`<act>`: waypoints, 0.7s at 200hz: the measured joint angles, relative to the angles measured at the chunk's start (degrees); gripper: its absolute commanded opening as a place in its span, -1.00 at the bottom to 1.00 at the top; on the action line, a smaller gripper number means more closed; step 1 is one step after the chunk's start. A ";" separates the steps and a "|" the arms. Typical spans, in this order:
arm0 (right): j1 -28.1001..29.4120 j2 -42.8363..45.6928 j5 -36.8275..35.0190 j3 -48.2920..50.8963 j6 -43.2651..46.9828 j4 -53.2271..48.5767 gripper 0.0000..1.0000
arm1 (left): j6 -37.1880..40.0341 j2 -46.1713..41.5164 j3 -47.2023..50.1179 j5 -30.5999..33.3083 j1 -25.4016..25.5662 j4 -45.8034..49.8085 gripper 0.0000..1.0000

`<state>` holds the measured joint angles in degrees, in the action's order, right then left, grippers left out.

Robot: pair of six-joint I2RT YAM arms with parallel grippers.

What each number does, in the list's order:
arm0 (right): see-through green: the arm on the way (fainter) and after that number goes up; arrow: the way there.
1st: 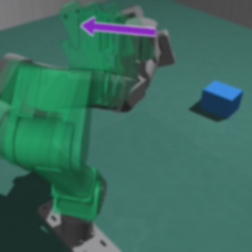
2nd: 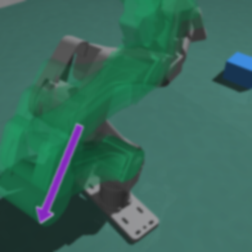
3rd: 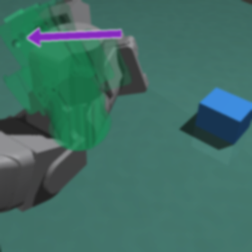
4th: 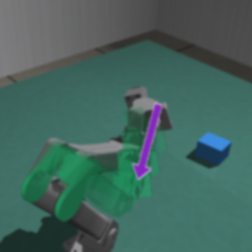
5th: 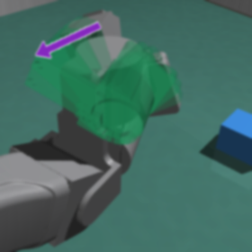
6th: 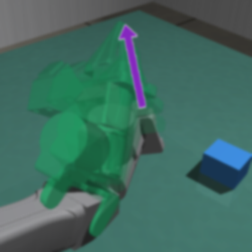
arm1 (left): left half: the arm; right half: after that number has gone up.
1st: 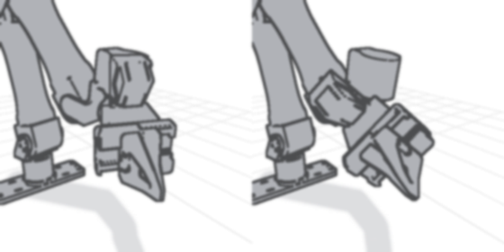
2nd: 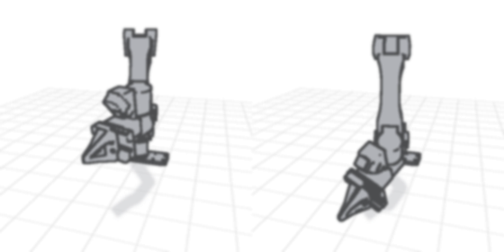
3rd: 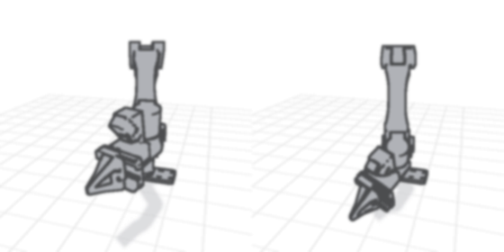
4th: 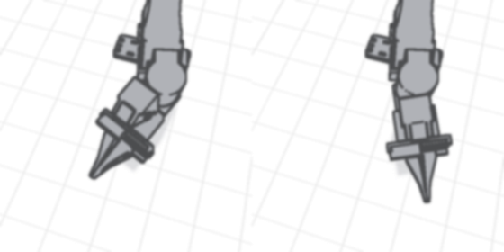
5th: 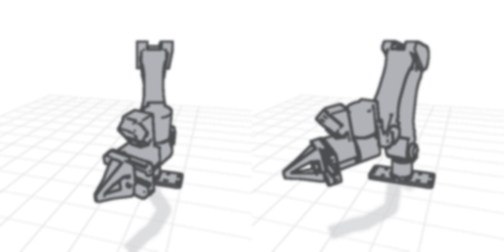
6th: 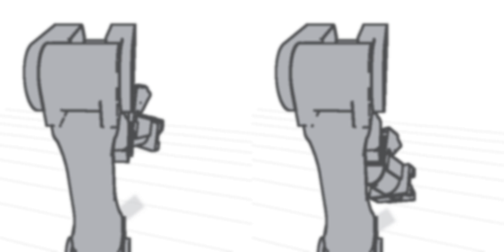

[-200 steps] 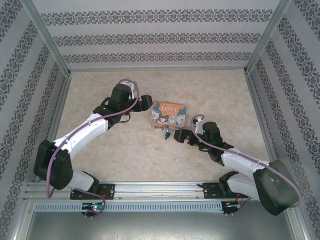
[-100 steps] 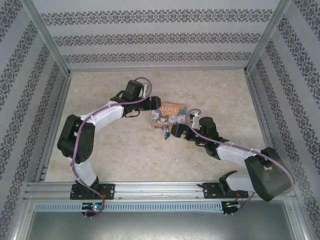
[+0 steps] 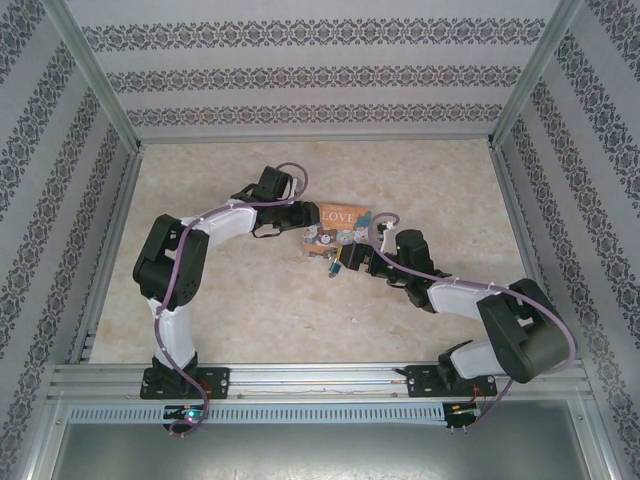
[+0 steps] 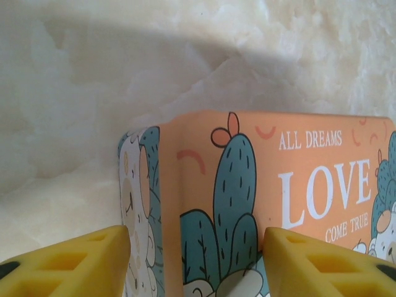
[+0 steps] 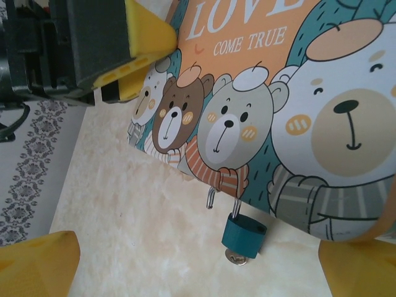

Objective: Unlock a padlock with a key

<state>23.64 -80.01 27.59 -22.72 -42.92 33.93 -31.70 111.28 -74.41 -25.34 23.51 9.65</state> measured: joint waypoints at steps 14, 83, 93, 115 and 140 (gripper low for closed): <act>-0.68 -0.85 0.50 -0.55 0.72 0.09 0.97 | -0.68 -0.42 1.25 -0.20 0.00 -1.79 0.08; -3.28 -8.39 3.80 -6.05 4.33 2.75 0.97 | -4.72 -7.76 12.17 0.85 0.00 -6.88 0.05; -3.30 -9.35 4.04 -6.69 4.42 3.39 0.97 | -5.38 -8.76 13.73 1.05 0.00 -7.67 0.05; -3.28 -10.80 4.94 -7.54 4.79 5.27 0.97 | -7.15 -10.78 16.63 1.38 0.02 -9.27 0.07; -3.30 -10.99 5.09 -7.65 4.83 6.19 0.97 | -8.28 -12.07 18.12 1.42 0.04 -9.57 0.07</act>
<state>20.34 -91.00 32.69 -30.37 -38.09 40.12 -39.99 99.22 -56.29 -23.92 23.55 0.08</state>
